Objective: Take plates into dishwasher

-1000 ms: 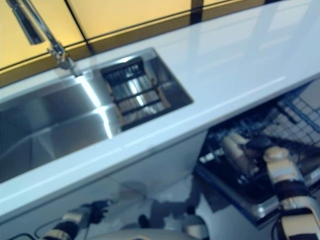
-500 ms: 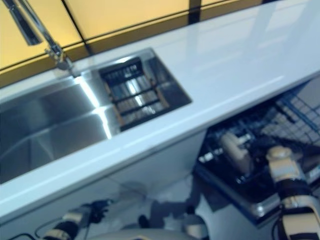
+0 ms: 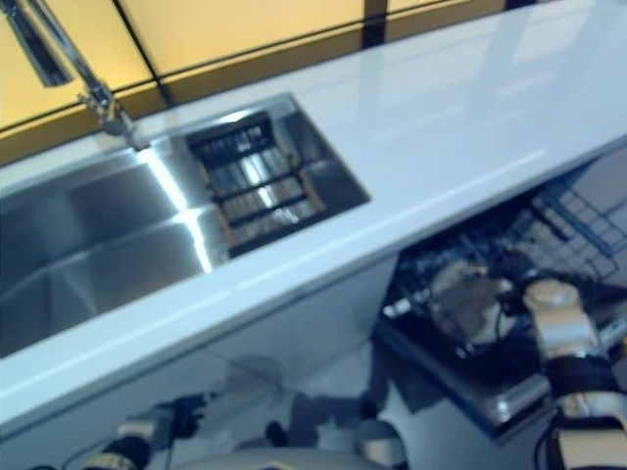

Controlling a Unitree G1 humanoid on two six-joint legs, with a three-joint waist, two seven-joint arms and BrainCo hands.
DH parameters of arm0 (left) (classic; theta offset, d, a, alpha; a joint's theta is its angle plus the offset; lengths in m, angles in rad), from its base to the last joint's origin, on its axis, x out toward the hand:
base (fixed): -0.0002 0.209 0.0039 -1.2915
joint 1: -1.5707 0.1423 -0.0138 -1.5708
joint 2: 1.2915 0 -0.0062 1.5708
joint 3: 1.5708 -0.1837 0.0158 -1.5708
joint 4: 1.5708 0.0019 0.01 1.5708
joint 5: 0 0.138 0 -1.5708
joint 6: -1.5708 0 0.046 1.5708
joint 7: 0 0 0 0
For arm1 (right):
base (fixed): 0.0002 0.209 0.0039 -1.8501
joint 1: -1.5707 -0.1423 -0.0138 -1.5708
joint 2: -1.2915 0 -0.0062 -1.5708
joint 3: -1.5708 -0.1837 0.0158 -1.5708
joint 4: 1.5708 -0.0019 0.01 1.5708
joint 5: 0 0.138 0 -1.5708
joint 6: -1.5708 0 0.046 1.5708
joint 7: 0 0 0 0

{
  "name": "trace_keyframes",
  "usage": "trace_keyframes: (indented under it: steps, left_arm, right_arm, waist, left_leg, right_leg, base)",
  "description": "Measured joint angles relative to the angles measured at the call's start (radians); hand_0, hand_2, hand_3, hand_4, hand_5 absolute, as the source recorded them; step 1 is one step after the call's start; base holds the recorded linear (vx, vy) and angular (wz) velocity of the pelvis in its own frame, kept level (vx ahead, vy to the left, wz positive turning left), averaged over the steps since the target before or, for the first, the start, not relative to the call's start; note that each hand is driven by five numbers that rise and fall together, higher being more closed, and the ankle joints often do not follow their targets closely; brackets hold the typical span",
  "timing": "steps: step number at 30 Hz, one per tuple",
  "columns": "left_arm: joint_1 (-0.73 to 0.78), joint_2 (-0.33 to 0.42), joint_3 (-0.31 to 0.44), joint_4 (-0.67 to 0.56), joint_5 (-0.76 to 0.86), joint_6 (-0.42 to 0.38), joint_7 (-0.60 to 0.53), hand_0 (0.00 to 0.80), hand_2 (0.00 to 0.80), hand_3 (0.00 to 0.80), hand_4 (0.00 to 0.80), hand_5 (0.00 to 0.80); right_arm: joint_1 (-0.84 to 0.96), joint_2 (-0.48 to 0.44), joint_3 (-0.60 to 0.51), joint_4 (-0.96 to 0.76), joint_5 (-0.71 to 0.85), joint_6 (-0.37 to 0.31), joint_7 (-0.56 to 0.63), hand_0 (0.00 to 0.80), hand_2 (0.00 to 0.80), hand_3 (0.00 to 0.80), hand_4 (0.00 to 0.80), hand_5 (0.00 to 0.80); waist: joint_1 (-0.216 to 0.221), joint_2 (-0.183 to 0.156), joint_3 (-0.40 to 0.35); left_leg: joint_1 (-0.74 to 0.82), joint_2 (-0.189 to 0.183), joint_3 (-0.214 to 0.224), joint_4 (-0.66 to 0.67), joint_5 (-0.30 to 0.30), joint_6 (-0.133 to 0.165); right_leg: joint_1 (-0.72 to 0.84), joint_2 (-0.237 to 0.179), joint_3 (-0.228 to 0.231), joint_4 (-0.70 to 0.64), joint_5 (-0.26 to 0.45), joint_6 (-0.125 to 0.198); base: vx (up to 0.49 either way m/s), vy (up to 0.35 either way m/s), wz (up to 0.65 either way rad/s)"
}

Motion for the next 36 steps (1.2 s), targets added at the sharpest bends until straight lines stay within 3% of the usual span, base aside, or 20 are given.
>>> trace_keyframes:
  steps: [4, 5, 6, 7, 8, 10, 14, 19, 24, 27, 29, 30, 32, 33, 34, 36]
  left_arm:
    - [-0.011, -0.006, -0.001, 0.0, 0.0, 0.001, -0.013, 0.0, 0.0, 0.0, 0.0, 0.0]
    - [-0.023, -0.005, -0.001, 0.002, 0.0, 0.001, -0.019, 0.0, 0.0, 0.0, 0.0, 0.0]
    - [-0.029, -0.004, -0.002, 0.004, -0.001, 0.001, -0.022, 0.0, 0.0, 0.0, 0.0, 0.0]
    - [-0.03, -0.006, -0.004, 0.005, -0.005, 0.001, -0.027, 0.0, 0.0, 0.0, 0.0, 0.0]
    - [-0.031, -0.008, -0.006, 0.004, -0.022, 0.0, -0.03, 0.0, 0.0, 0.0, 0.0, 0.0]
    - [-0.048, -0.003, -0.011, 0.008, -0.028, -0.008, -0.029, 0.0, 0.0, 0.0, 0.0, 0.0]
    - [-0.083, 0.016, -0.035, 0.056, -0.029, -0.051, -0.021, 0.0, 0.0, 0.0, 0.0, 0.0]
    - [-0.048, 0.029, -0.042, 0.125, -0.028, -0.083, 0.003, 0.0, 0.0, 0.0, 0.0, 0.0]
    - [-0.045, 0.065, -0.04, 0.123, -0.027, -0.09, 0.006, 0.0, 0.0, 0.0, 0.0, 0.0]
    - [-0.022, 0.076, -0.036, 0.123, -0.027, -0.102, 0.006, 0.0, 0.0, 0.0, 0.0, 0.0]
    - [-0.014, 0.07, -0.031, 0.123, -0.028, -0.105, 0.006, 0.0, 0.0, 0.0, 0.0, 0.0]
    - [-0.009, 0.071, -0.03, 0.124, -0.028, -0.104, 0.005, 0.0, 0.0, 0.0, 0.0, 0.0]
    - [-0.015, 0.084, -0.03, 0.123, -0.027, -0.101, -0.001, 0.0, 0.0, 0.0, 0.0, 0.0]
    - [-0.018, 0.093, -0.03, 0.118, -0.028, -0.099, -0.004, 0.0, 0.0, 0.0, 0.0, 0.0]
    - [-0.019, 0.111, -0.027, 0.112, -0.028, -0.089, -0.009, 0.0, 0.0, 0.0, 0.0, 0.0]
    - [-0.019, 0.117, 0.0, 0.11, -0.032, -0.069, -0.02, 0.0, 0.0, 0.0, 0.0, 0.0]
  right_arm:
    - [0.017, -0.031, -0.075, -0.008, 0.017, -0.005, -0.009, 0.0, 0.0, 0.0, 0.0, 0.0]
    - [0.016, -0.05, -0.085, -0.008, 0.03, -0.012, -0.009, 0.0, 0.0, 0.0, 0.0, 0.0]
    - [0.004, -0.059, -0.093, -0.007, 0.04, -0.014, -0.01, 0.0, 0.0, 0.0, 0.0, 0.0]
    - [-0.007, -0.072, -0.093, -0.014, 0.048, -0.016, -0.01, 0.0, 0.0, 0.0, 0.0, 0.0]
    - [-0.017, -0.097, -0.092, -0.018, 0.062, -0.021, -0.01, 0.0, 0.0, 0.0, 0.0, 0.0]
    - [-0.031, -0.129, -0.094, 0.011, 0.071, -0.022, -0.02, 0.0, 0.0, 0.0, 0.0, 0.0]
    - [-0.05, -0.128, -0.09, 0.054, 0.157, -0.022, -0.062, 0.0, 0.0, 0.0, 0.0, 0.0]
    - [-0.047, -0.129, -0.11, 0.108, 0.2, -0.022, -0.089, 0.0, 0.0, 0.0, 0.0, 0.0]
    - [0.001, -0.129, -0.158, 0.138, 0.232, -0.011, -0.087, 0.0, 0.0, 0.0, 0.0, 0.0]
    - [0.006, -0.123, -0.165, 0.18, 0.241, -0.008, -0.089, 0.0, 0.0, 0.0, 0.0, 0.0]
    - [0.03, -0.122, -0.178, 0.22, 0.25, 0.007, -0.101, 0.0, 0.0, 0.0, 0.0, 0.0]
    - [0.039, -0.122, -0.189, 0.219, 0.258, 0.01, -0.109, 0.0, 0.0, 0.0, 0.0, 0.0]
    - [0.048, -0.121, -0.195, 0.231, 0.273, 0.01, -0.125, 0.0, 0.0, 0.0, 0.0, 0.0]
    - [0.047, -0.117, -0.194, 0.24, 0.286, 0.01, -0.131, 0.0, 0.0, 0.0, 0.0, 0.0]
    - [0.039, -0.102, -0.191, 0.256, 0.306, 0.009, -0.142, 0.0, 0.0, 0.0, 0.0, 0.0]
    - [-0.025, -0.07, -0.177, 0.307, 0.342, 0.008, -0.159, 0.0, 0.0, 0.0, 0.0, 0.0]
  waist:
    - [-0.005, -0.003, 0.002]
    - [-0.005, -0.012, 0.006]
    - [-0.005, -0.042, 0.016]
    - [-0.004, -0.067, 0.018]
    - [-0.006, -0.06, 0.018]
    - [-0.047, -0.038, 0.015]
    - [-0.055, -0.104, 0.024]
    - [-0.058, -0.122, 0.023]
    - [-0.056, -0.12, 0.026]
    - [-0.048, -0.097, 0.036]
    - [-0.046, -0.051, 0.043]
    - [-0.035, -0.037, 0.04]
    - [0.001, -0.04, 0.036]
    - [0.017, -0.052, 0.029]
    - [0.04, -0.071, 0.02]
    - [0.082, -0.066, 0.017]
  left_leg:
    - [-0.013, -0.01, -0.009, 0.018, 0.004, 0.0]
    - [-0.024, -0.025, -0.037, 0.031, 0.007, -0.005]
    - [-0.046, -0.061, -0.109, 0.104, -0.028, -0.024]
    - [-0.062, -0.111, -0.176, 0.218, -0.089, -0.009]
    - [-0.064, -0.129, -0.196, 0.245, -0.125, 0.012]
    - [-0.025, -0.117, -0.189, 0.143, -0.143, 0.038]
    - [0.02, -0.15, -0.158, 0.059, -0.114, 0.075]
    - [0.061, -0.158, -0.132, -0.003, -0.096, 0.087]
    - [0.079, -0.157, -0.127, -0.002, -0.103, 0.086]
    - [0.071, -0.121, -0.069, -0.003, -0.105, 0.097]
    - [0.057, -0.058, -0.03, 0.0, -0.089, 0.082]
    - [0.056, -0.042, -0.027, 0.002, -0.09, 0.08]
    - [0.053, -0.028, -0.022, 0.003, -0.076, 0.06]
    - [0.054, -0.032, -0.027, 0.002, -0.079, 0.052]
    - [0.054, -0.039, -0.031, 0.002, -0.079, 0.037]
    - [0.053, -0.014, -0.047, 0.004, -0.078, 0.036]
  right_leg:
    - [-0.006, -0.01, -0.008, 0.0, -0.004, -0.001]
    - [-0.014, -0.022, -0.003, -0.001, 0.0, -0.01]
    - [-0.025, -0.054, 0.008, 0.001, 0.009, -0.01]
    - [-0.033, -0.089, 0.022, 0.007, 0.019, 0.003]
    - [-0.042, -0.088, 0.039, 0.02, 0.022, 0.016]
    - [-0.057, -0.072, 0.034, 0.032, 0.033, 0.036]
    - [-0.098, -0.092, 0.086, 0.056, 0.048, 0.065]
    - [-0.122, -0.096, 0.082, 0.057, 0.067, 0.084]
    - [-0.133, -0.08, 0.082, 0.08, 0.095, 0.074]
    - [-0.156, -0.057, 0.085, 0.063, 0.17, 0.121]
    - [-0.19, -0.036, 0.088, 0.236, 0.075, 0.097]
    - [-0.19, -0.049, 0.09, 0.286, 0.04, 0.1]
    - [-0.133, -0.127, 0.094, 0.286, -0.011, 0.136]
    - [-0.095, -0.152, 0.091, 0.249, 0.003, 0.14]
    - [-0.053, -0.161, 0.104, 0.178, -0.003, 0.15]
    - [-0.042, -0.128, 0.096, 0.113, -0.013, 0.142]
  base:
    - [-0.351, 0.138, 0.08]
    - [-0.329, 0.168, -0.08]
    - [-0.29, 0.175, -0.3]
    - [-0.25, 0.184, -0.46]
    - [-0.266, 0.196, -0.32]
    - [-0.24, 0.155, 0.04]
    - [-0.212, 0.136, -0.27]
    - [-0.108, 0.101, -0.33]
    - [-0.212, -0.014, -0.29]
    - [-0.216, -0.114, -0.48]
    - [-0.191, -0.183, -0.21]
    - [-0.195, -0.215, -0.29]
    - [-0.177, -0.237, -0.26]
    - [-0.139, -0.274, -0.31]
    - [-0.132, -0.31, -0.46]
    - [-0.121, -0.328, -0.6]
